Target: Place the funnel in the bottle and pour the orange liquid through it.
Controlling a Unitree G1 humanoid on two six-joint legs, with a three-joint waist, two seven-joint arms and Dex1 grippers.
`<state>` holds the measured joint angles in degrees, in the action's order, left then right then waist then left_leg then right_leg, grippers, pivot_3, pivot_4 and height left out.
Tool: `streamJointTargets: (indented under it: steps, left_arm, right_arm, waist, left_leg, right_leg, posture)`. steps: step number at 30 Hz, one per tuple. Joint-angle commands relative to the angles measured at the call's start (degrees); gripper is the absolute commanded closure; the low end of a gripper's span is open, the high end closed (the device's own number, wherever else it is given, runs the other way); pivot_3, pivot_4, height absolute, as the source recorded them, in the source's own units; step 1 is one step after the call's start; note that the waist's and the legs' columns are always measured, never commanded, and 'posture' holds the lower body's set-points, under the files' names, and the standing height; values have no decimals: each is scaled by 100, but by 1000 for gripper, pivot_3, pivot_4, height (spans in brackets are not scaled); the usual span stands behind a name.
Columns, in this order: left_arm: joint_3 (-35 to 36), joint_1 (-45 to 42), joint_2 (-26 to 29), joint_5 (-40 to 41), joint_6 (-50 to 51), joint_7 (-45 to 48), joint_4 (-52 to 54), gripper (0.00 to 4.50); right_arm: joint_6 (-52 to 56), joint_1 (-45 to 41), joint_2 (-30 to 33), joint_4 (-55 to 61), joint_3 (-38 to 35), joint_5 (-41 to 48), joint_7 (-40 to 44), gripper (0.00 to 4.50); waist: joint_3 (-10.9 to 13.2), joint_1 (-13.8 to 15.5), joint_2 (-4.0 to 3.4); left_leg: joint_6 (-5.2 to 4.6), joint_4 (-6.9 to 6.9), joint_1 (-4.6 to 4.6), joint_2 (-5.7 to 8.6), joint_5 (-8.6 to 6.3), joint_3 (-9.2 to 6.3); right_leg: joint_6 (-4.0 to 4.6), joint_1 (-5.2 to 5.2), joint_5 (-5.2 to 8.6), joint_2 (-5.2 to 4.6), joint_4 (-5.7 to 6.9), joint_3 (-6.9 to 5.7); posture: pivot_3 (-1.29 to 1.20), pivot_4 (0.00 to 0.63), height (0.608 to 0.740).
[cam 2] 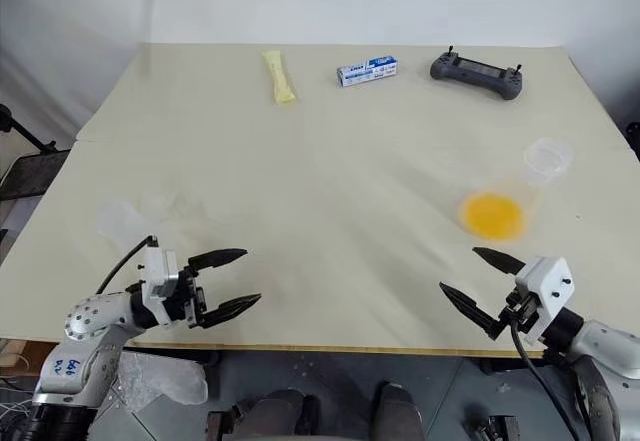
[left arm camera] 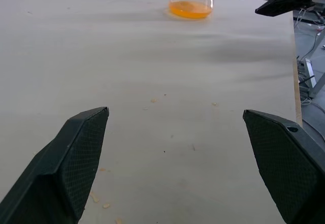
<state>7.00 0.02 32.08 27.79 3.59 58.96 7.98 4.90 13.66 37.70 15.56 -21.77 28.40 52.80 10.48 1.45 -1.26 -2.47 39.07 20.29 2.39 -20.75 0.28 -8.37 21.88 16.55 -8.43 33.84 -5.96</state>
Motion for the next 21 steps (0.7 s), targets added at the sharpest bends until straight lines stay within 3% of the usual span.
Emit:
streamJointTargets:
  steps: [1,9,16,21]
  left_arm:
    - [165,-96,-10,157,-54,-33,127,0]
    - [401,-66,-139,318,505,-757,439,0]
    - [598,580,-65,524,887,-959,1307,0]
    - [1898,1653,8,820,916,-1229,1814,0]
  right_arm:
    - [-128,-122,-52,22,31,12,-2,13]
    - [-84,-255,-93,17,238,-1,-6,13]
    - [-36,-718,-59,-322,579,18,166,13]
    - [2,-1188,-38,-659,840,26,378,13]
  waist:
    - [0,1,0]
    - [1,0,2]
    - [3,-13,5]
    - [11,-35,18]
  left_leg:
    - [0,0,0,0,0,0]
    - [-1,0,0,1,0,-3]
    - [1,0,-3,-2,-1,0]
    - [5,0,-3,-9,-3,-6]
  right_leg:
    - [0,0,0,0,0,0]
    - [-1,-2,0,1,1,-2]
    - [0,-2,0,1,-1,1]
    - [2,-7,1,-4,-7,10]
  posture:
    - [0,150,740]
    - [0,150,740]
    - [0,150,740]
    - [0,150,740]
